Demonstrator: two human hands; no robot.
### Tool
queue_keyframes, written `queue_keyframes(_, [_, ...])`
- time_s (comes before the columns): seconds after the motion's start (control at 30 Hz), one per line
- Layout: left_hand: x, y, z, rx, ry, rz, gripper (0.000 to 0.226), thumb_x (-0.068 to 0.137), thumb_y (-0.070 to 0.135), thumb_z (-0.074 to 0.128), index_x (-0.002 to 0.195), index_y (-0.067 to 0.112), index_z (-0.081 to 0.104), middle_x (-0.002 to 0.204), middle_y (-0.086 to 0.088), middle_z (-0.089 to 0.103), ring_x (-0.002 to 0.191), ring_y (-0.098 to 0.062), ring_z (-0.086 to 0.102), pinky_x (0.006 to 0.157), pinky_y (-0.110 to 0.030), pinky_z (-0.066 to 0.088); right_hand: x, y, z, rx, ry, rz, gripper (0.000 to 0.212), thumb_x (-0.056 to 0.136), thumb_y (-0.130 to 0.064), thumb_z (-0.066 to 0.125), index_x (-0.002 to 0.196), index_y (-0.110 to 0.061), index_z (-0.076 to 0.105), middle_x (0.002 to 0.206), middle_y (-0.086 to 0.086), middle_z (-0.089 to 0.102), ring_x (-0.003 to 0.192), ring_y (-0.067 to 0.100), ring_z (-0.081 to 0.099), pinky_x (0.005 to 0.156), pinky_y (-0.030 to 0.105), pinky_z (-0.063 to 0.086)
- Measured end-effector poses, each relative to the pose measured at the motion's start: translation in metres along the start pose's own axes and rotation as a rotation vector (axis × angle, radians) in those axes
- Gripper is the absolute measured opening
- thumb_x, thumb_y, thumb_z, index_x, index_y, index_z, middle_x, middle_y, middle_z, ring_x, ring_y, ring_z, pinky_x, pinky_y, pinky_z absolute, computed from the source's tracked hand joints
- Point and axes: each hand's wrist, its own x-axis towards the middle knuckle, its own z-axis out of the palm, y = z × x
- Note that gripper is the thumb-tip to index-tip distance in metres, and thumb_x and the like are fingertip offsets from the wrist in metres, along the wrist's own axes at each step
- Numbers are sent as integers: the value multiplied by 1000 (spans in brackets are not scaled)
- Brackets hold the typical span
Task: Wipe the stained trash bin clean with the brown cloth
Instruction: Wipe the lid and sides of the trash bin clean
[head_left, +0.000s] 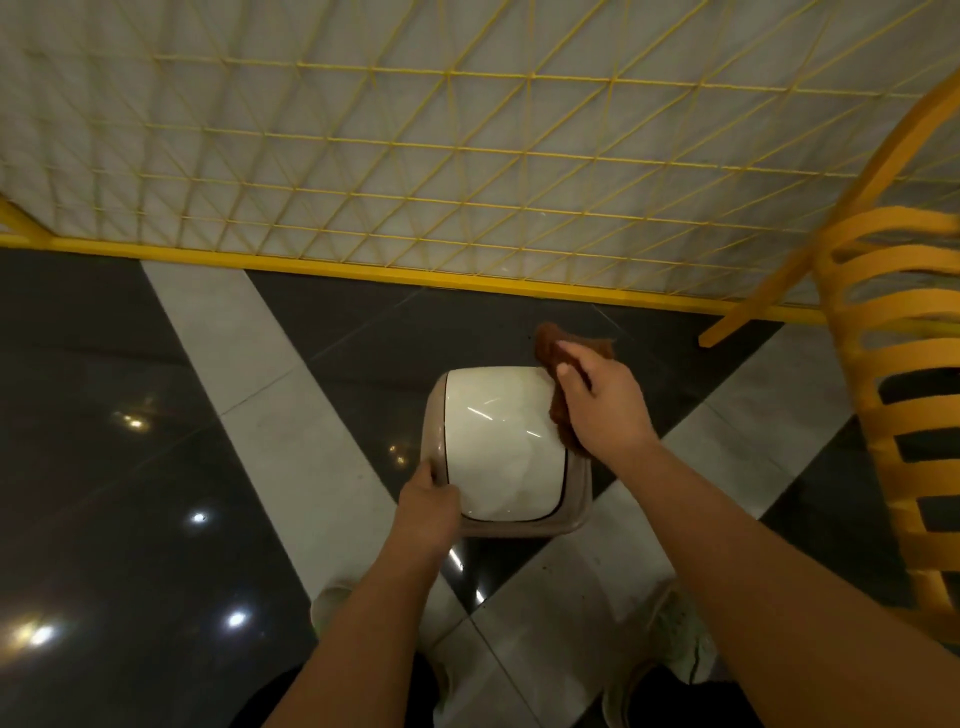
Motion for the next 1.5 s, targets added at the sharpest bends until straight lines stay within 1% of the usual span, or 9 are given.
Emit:
queue_keyframes(0.1, [5,4,2,-38,-24,20,48,97,11,39,145,20,35,136,-9,49,125,-27,45,106,-44,40,8,7,7,-225,-148,-89,33,99,-32,43,131,-30,52,129,2,55,118,20,49,102,35,38])
queue_keyframes(0.23, [28,12,2,-53,-10,85,52,95,9,36,145,21,34,139,-8,46,123,-26,45,106,-43,39,-21,20,8,-251,-33,-75,33,98,-33,43,129,-28,53,128,-1,58,120,18,48,103,32,34])
queue_keyframes(0.5, [83,34,13,259,-63,293,52,102,30,28,151,29,11,160,7,2,146,-15,1,116,-37,-2,-97,38,-3,-321,-88,-141,39,96,-32,48,135,-29,50,135,-4,54,123,15,47,106,29,31])
queue_keyframes(0.63, [70,30,24,179,138,223,59,100,31,32,151,30,3,160,5,1,147,-18,1,115,-45,-8,-81,30,-9,-208,-21,-185,39,93,-31,52,132,-35,49,132,-13,51,118,-1,40,100,13,27])
queue_keyframes(0.73, [20,10,63,76,256,41,59,99,40,30,151,28,4,159,-5,11,145,-27,13,118,-50,7,-69,24,-1,-276,-109,-283,33,93,-28,56,125,-31,56,138,-8,51,127,6,39,107,28,34])
queue_keyframes(0.97, [0,-15,116,376,306,24,71,95,58,16,144,29,-26,157,2,-24,144,-22,-19,113,-48,-11,-12,11,14,-452,-139,-483,31,95,-23,54,125,-24,61,136,-1,55,131,21,42,111,41,30])
queue_keyframes(1.1, [4,-18,115,387,280,17,69,93,61,17,131,36,-36,155,4,-27,143,-21,-22,113,-49,-12,27,10,20,-66,-111,-62,35,99,-28,44,133,-26,52,134,-1,55,116,10,46,100,23,30])
queue_keyframes(1.33, [8,-26,117,388,342,92,68,94,58,15,130,36,-39,156,3,-25,143,-22,-21,111,-46,-16,-26,43,16,149,-25,437,42,101,-41,33,138,-26,44,127,6,56,107,21,51,94,40,41])
queue_keyframes(1.5, [10,-30,119,381,342,141,71,92,61,12,130,36,-42,153,5,-32,135,-16,-33,108,-43,-20,-72,30,22,-76,97,-55,34,98,-32,41,127,-25,57,125,-1,61,115,13,53,102,41,43])
